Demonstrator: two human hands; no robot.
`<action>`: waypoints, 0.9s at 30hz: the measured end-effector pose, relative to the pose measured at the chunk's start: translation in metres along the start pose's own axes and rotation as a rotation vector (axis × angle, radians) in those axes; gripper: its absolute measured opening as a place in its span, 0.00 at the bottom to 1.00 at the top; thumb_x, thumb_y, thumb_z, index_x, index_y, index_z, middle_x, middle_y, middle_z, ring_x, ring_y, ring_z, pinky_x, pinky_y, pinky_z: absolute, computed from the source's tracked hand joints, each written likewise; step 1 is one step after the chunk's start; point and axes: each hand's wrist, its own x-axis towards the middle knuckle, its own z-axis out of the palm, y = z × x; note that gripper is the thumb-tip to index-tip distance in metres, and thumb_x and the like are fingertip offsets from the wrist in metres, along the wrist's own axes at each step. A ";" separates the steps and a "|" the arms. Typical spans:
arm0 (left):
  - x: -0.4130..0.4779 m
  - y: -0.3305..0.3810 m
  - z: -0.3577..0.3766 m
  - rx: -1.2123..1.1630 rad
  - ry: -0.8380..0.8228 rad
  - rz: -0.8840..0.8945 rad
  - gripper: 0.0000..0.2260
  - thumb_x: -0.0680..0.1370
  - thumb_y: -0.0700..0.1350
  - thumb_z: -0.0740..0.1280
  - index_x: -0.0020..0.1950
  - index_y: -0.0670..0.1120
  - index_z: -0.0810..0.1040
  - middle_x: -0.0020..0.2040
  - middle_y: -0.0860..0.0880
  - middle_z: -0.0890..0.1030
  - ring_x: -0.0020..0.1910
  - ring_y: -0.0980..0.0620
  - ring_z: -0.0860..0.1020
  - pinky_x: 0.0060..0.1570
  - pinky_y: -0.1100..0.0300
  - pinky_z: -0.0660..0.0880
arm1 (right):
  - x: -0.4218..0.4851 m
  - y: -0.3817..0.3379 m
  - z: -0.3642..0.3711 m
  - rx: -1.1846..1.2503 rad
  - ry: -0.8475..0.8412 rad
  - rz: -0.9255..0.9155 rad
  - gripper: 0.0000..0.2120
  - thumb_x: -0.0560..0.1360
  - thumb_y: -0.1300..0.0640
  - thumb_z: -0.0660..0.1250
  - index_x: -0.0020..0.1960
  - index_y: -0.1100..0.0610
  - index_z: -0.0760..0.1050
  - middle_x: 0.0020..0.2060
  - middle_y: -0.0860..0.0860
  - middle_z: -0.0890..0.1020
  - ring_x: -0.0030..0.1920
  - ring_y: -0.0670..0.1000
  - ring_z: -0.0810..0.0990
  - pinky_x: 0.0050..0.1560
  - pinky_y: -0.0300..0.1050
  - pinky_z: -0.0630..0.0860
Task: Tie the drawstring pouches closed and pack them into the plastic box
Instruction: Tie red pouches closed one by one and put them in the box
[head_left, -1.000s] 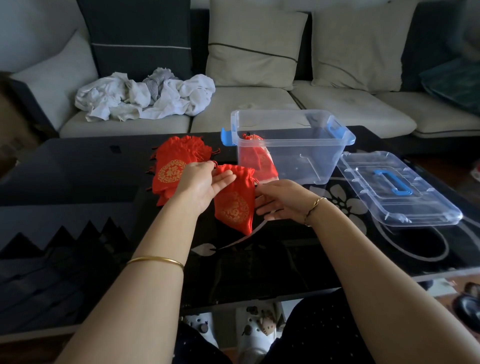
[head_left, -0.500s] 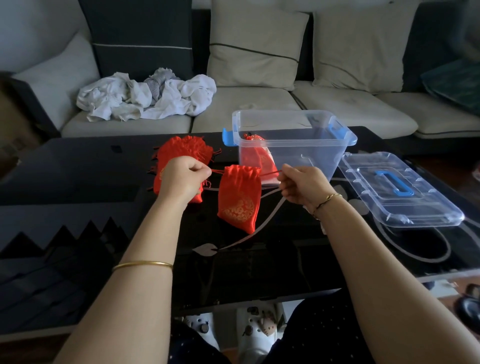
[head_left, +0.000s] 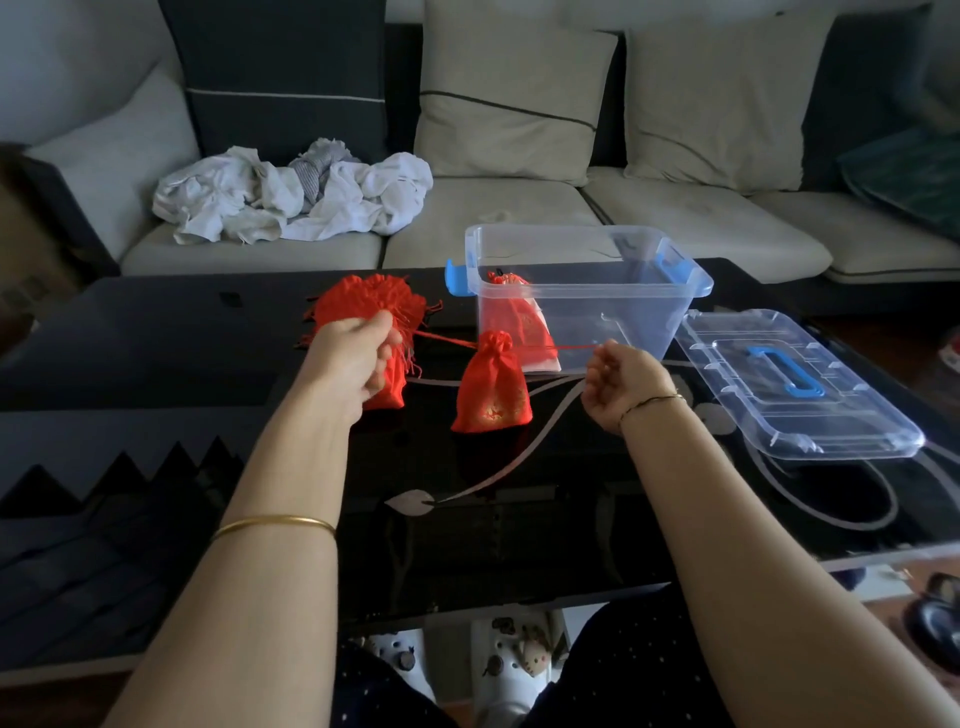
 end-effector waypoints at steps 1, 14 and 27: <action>-0.002 0.004 0.002 -0.109 -0.042 0.001 0.13 0.80 0.49 0.62 0.37 0.47 0.74 0.37 0.51 0.76 0.34 0.56 0.73 0.37 0.63 0.70 | -0.003 0.000 0.003 -0.069 0.006 -0.078 0.14 0.77 0.57 0.60 0.33 0.57 0.71 0.27 0.49 0.70 0.25 0.46 0.67 0.28 0.36 0.66; -0.030 0.018 0.033 0.141 -0.470 0.324 0.03 0.74 0.40 0.69 0.46 0.46 0.82 0.39 0.53 0.82 0.34 0.58 0.76 0.35 0.65 0.72 | -0.056 0.000 0.055 -0.608 -0.404 -0.895 0.14 0.77 0.58 0.62 0.33 0.53 0.76 0.31 0.43 0.79 0.33 0.38 0.76 0.39 0.32 0.73; -0.031 0.015 0.036 0.080 -0.461 0.299 0.03 0.75 0.40 0.68 0.44 0.45 0.82 0.30 0.58 0.79 0.30 0.59 0.70 0.31 0.68 0.71 | -0.045 0.011 0.050 -0.722 -0.503 -0.491 0.14 0.81 0.56 0.55 0.39 0.60 0.72 0.35 0.57 0.74 0.38 0.54 0.72 0.44 0.48 0.73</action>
